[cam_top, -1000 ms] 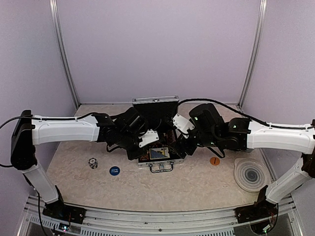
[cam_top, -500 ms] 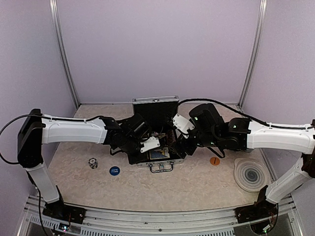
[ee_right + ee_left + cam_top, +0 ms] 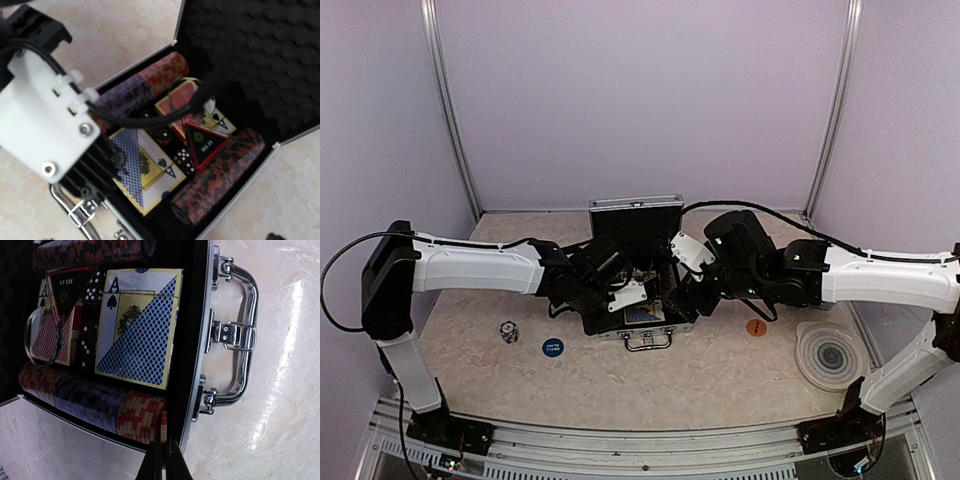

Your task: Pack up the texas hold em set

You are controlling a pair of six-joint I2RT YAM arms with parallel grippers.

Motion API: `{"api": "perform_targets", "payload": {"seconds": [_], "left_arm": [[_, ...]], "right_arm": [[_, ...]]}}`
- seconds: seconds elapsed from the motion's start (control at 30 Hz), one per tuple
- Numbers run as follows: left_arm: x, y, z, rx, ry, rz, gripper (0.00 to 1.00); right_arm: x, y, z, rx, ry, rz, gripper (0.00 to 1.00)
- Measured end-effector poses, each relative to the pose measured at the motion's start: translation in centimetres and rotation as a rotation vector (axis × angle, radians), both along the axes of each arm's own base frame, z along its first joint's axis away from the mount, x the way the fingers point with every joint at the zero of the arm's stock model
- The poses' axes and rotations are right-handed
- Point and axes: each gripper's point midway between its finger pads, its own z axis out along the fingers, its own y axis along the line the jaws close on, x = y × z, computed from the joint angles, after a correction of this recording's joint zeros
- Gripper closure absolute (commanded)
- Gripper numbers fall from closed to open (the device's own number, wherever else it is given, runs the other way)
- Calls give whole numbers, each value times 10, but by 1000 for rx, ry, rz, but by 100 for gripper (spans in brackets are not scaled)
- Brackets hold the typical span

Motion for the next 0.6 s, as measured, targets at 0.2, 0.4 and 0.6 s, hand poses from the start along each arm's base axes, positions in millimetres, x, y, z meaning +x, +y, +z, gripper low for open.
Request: {"api": "perform_targets", "payload": {"seconds": [0.2,0.4,0.6], "left_arm": [[0,0,0,2,-1,1,100],[1,2,-7,30,-9,10,68],[8,11,-15,81,-33,55,43]], "right_arm": [[0,0,0,0,0,0,9],[0,0,0,0,0,0,9],[0,0,-1,-2,1,0,9]]}}
